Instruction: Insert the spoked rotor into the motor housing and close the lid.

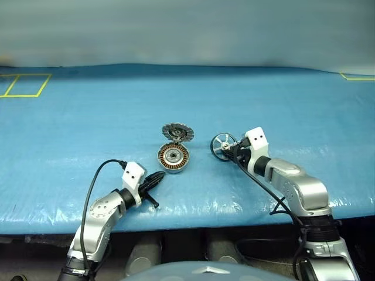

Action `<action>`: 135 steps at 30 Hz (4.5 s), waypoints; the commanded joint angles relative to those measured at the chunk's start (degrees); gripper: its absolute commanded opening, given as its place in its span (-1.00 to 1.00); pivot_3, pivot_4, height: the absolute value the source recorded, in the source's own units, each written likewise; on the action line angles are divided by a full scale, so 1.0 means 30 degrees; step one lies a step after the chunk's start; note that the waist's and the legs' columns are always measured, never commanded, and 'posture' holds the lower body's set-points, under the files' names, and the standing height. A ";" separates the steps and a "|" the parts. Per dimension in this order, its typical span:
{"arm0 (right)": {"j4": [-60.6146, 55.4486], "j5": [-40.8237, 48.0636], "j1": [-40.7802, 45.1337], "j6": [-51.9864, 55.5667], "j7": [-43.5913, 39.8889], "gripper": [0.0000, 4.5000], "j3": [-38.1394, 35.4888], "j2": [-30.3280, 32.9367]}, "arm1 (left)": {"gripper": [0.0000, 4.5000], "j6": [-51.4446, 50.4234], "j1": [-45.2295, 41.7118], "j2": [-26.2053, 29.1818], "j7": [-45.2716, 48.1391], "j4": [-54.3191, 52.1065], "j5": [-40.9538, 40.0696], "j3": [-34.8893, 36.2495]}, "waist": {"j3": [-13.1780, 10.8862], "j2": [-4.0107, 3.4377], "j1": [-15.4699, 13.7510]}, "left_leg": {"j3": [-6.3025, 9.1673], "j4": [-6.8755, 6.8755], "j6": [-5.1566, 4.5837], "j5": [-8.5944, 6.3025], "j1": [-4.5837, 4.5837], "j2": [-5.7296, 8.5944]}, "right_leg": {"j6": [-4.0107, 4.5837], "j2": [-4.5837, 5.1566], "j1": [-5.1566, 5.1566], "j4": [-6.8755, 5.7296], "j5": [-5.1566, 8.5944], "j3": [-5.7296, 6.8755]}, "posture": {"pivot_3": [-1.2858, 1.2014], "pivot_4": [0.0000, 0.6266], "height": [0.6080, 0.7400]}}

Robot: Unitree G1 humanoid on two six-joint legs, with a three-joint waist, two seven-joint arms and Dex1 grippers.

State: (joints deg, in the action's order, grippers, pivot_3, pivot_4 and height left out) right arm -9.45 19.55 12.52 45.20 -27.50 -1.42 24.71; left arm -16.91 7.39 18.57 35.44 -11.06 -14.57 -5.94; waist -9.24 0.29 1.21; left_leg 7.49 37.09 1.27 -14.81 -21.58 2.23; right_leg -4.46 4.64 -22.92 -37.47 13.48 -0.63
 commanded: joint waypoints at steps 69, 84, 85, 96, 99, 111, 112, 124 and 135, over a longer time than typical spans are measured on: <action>0.1216 0.2265 0.3966 -0.1802 -0.7352 -0.48 0.5073 -0.1265 | -1.00 0.2909 -0.0241 0.1869 0.3118 0.0550 -0.1164 0.1203 | -0.0018 -0.0033 0.0115 | -0.0025 -0.0008 -0.0099 -0.0059 -0.0030 0.0010 | 0.0022 0.0004 0.0029 0.0189 -0.0115 -0.0020 | 0.03 -0.52 1.00; 0.2040 0.0794 0.4502 -0.2410 -0.7123 -0.48 0.5481 -0.1276 | -1.00 0.2963 -0.0004 0.1910 0.2943 0.0451 -0.1093 0.1154 | -0.0017 -0.0035 0.0118 | -0.0022 -0.0005 -0.0093 -0.0055 -0.0029 0.0010 | 0.0032 0.0002 0.0027 0.0185 -0.0126 -0.0021 | 0.03 -0.52 1.00; 0.2044 0.0683 0.4488 -0.2489 -0.7168 -0.48 0.5533 -0.1254 | -1.00 0.2972 -0.0006 0.1914 0.2926 0.0457 -0.1085 0.1148 | -0.0017 -0.0035 0.0118 | -0.0023 -0.0005 -0.0093 -0.0055 -0.0029 0.0010 | 0.0032 0.0002 0.0027 0.0185 -0.0127 -0.0020 | 0.03 -0.52 1.00; 0.1418 0.0716 0.4183 -0.2910 -0.7238 0.56 0.5171 -0.1471 | -1.00 0.3038 -0.0007 0.1989 0.2812 0.0544 -0.1017 0.1132 | -0.0017 -0.0035 0.0117 | -0.0021 -0.0007 -0.0093 -0.0056 -0.0030 0.0010 | 0.0032 0.0002 0.0026 0.0187 -0.0128 -0.0022 | 0.03 -0.52 1.00; 0.1235 0.0865 0.4135 -0.2931 -0.7264 0.56 0.5057 -0.1527 | -1.00 0.3049 -0.0027 0.1983 0.2796 0.0591 -0.0988 0.1120 | -0.0017 -0.0035 0.0117 | -0.0021 -0.0007 -0.0093 -0.0056 -0.0029 0.0010 | 0.0032 0.0002 0.0026 0.0187 -0.0127 -0.0021 | 0.03 -0.52 1.00; 0.0666 0.1512 0.4186 -0.2751 -0.7167 0.56 0.4865 -0.1903 | -1.00 0.3001 -0.0022 0.1965 0.2727 0.0626 -0.0999 0.1159 | -0.0017 -0.0036 0.0116 | -0.0021 -0.0006 -0.0093 -0.0056 -0.0029 0.0010 | 0.0032 0.0002 0.0027 0.0186 -0.0128 -0.0021 | 0.03 -0.52 1.00; 0.0795 0.1482 0.4225 -0.2757 -0.7031 0.56 0.4850 -0.2018 | -1.00 0.3008 -0.0023 0.1955 0.2710 0.0634 -0.0994 0.1163 | -0.0017 -0.0036 0.0118 | -0.0021 -0.0007 -0.0094 -0.0055 -0.0029 0.0010 | 0.0033 0.0002 0.0027 0.0187 -0.0128 -0.0021 | 0.03 -0.52 1.00; 0.3391 0.0799 0.5137 -0.2562 -0.4308 0.56 0.4386 -0.4296 | -1.00 0.3100 0.0610 0.1825 0.2285 0.0406 -0.1058 0.1230 | -0.0017 -0.0041 0.0156 | -0.0023 -0.0008 -0.0092 -0.0055 -0.0028 0.0009 | 0.0058 -0.0001 0.0018 0.0181 -0.0143 -0.0027 | 0.03 -0.52 1.00; 0.3756 0.0598 0.5268 -0.2534 -0.4019 0.56 0.4414 -0.4819 | -1.00 0.3337 0.0605 0.1785 0.2033 0.0446 -0.0990 0.1247 | -0.0017 -0.0044 0.0234 | -0.0022 -0.0009 -0.0088 -0.0052 -0.0028 0.0009 | 0.0063 -0.0003 0.0014 0.0177 -0.0146 -0.0027 | 0.03 -0.52 1.00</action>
State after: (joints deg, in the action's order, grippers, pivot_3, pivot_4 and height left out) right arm 3.14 20.84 27.39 38.02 -39.53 12.73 10.69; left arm -8.15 9.35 24.11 41.63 -7.40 -17.85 -2.64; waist -9.29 0.16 1.91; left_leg 7.43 37.07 1.01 -14.97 -21.66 2.26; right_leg -4.27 4.63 -22.88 -36.95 13.05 -0.71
